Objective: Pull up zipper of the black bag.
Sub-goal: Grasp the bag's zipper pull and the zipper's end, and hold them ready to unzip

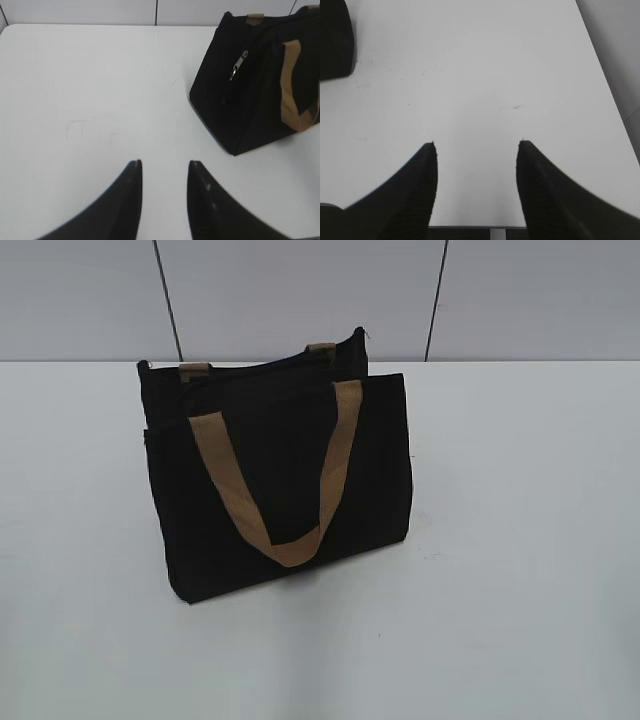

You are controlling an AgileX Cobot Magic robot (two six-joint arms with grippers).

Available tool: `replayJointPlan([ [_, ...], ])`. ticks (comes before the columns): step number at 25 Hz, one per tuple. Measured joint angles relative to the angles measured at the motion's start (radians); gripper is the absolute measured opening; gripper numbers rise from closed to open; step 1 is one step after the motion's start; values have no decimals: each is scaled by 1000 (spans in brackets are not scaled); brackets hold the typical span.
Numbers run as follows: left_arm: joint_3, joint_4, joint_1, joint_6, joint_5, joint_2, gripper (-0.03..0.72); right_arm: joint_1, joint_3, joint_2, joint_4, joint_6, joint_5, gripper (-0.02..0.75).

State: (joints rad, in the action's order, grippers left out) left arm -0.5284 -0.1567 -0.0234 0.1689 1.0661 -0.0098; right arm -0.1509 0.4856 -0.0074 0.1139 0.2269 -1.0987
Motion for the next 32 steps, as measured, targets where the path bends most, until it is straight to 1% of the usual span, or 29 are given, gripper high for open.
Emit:
replayJointPlan([
  [32, 0, 0, 0, 0, 0, 0, 236, 0, 0, 0, 0, 0, 0, 401],
])
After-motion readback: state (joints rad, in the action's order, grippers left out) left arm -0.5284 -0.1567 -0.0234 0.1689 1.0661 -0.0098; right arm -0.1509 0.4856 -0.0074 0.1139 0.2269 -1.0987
